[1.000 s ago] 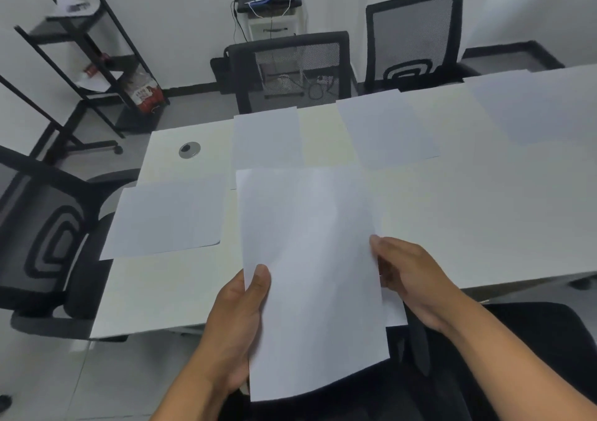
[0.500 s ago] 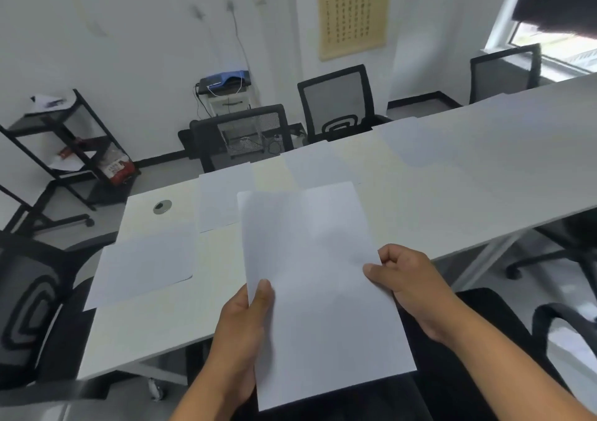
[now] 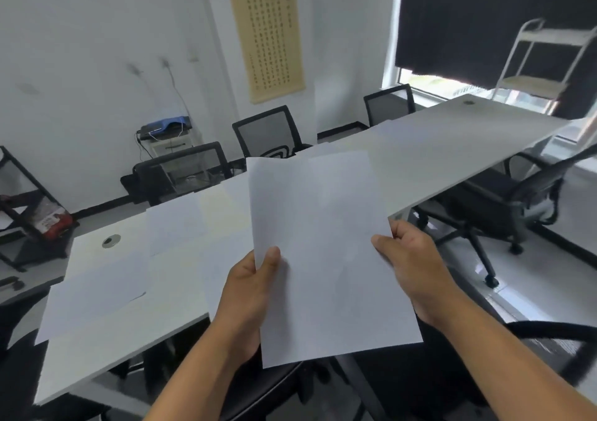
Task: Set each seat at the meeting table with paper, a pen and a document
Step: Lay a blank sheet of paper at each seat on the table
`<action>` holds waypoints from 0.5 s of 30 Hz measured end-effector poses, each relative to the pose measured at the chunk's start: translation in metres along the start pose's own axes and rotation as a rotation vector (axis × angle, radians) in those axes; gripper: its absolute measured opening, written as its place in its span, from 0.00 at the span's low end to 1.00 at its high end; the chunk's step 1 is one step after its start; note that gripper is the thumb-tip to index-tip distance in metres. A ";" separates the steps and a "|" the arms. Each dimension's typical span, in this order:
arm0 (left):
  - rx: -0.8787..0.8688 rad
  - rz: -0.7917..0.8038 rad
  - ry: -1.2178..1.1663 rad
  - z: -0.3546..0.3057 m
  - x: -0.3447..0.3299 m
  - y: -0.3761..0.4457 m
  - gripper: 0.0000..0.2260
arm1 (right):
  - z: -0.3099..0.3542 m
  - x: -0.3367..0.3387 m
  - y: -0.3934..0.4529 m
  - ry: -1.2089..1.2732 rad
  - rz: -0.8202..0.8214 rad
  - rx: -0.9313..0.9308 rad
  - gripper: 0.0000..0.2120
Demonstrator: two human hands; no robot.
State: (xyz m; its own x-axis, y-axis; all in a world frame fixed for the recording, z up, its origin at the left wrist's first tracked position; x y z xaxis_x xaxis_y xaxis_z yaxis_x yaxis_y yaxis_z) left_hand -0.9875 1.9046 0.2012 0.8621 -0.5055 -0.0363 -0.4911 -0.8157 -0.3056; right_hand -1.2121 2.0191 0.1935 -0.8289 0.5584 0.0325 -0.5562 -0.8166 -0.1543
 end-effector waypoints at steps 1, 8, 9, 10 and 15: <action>-0.012 0.021 0.011 -0.003 -0.013 -0.005 0.14 | 0.005 0.013 -0.009 -0.009 -0.026 0.018 0.14; -0.062 0.119 0.036 -0.023 -0.111 -0.028 0.12 | 0.029 0.110 -0.053 -0.103 -0.240 0.108 0.03; -0.059 0.125 0.033 -0.024 -0.126 -0.029 0.12 | 0.031 0.124 -0.057 -0.121 -0.265 0.117 0.03; -0.059 0.138 0.037 -0.025 -0.141 -0.029 0.12 | 0.033 0.140 -0.059 -0.133 -0.290 0.125 0.03; -0.072 0.169 0.034 -0.025 -0.216 -0.023 0.11 | 0.031 0.216 -0.056 -0.160 -0.341 0.124 0.03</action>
State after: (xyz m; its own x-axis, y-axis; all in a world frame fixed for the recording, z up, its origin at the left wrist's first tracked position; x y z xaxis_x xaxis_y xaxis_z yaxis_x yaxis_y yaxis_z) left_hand -1.1658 2.0255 0.2394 0.7628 -0.6448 -0.0491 -0.6370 -0.7360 -0.2292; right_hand -1.3615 2.1806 0.2399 -0.5884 0.7791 0.2160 -0.7963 -0.6047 0.0120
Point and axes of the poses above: each hand's wrist, its own y-axis towards the middle knuckle, its own x-axis out of the back of the hand, z = x × y, the point moved 5 cm from there along y, towards the middle knuckle, and after that the axes turned 2 degrees about z, right-handed, at the moved point
